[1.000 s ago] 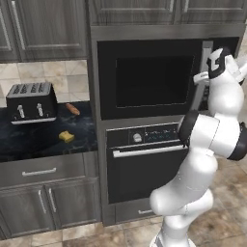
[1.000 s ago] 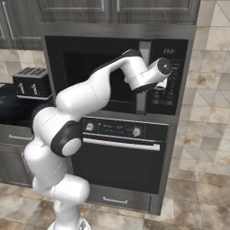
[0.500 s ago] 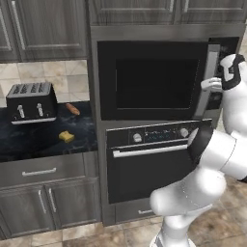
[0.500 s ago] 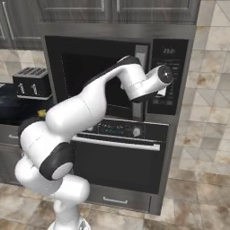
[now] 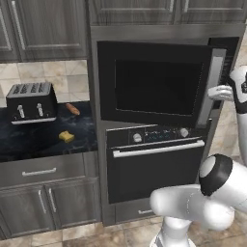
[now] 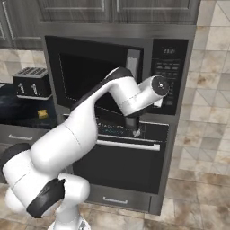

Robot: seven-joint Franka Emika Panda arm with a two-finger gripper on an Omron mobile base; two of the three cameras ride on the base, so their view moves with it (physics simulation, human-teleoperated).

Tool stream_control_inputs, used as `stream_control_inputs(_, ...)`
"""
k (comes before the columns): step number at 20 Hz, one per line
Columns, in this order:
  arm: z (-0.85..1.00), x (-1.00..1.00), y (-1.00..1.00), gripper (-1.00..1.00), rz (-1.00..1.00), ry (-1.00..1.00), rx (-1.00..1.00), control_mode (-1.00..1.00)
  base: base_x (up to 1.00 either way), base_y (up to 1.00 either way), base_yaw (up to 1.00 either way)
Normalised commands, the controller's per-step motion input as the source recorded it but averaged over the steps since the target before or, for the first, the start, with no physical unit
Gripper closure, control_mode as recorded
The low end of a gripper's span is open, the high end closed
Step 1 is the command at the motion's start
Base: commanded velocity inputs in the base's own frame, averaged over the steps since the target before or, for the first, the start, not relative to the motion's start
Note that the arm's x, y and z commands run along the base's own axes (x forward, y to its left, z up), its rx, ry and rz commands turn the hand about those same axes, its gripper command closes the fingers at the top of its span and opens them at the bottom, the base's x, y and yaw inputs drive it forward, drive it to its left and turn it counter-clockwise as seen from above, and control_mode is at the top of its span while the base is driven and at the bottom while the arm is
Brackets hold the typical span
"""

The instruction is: Place the sponge inside the microwave to prepare for sanitizing.

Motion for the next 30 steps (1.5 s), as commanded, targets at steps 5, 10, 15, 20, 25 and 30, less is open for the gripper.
stream_control_inputs(5,0.03,-0.64,0.2,1.0,-0.07,0.03,0.03,-1.0,0.0,0.0,0.0)
stream_control_inputs(10,0.01,-0.64,0.2,1.0,-0.06,0.05,0.03,-1.0,0.0,0.0,0.0)
stream_control_inputs(15,0.01,-0.61,0.22,1.0,-0.06,0.09,0.03,-1.0,0.0,0.0,0.0)
stream_control_inputs(20,0.02,-0.5,0.28,1.0,-0.04,0.18,0.04,-1.0,0.0,0.0,0.0)
stream_control_inputs(25,0.19,-0.07,-0.13,1.0,-0.04,0.13,0.09,-1.0,0.0,0.0,0.0)
stream_control_inputs(30,0.12,0.01,-0.38,-1.0,0.0,0.01,0.15,-1.0,0.0,0.0,0.0)
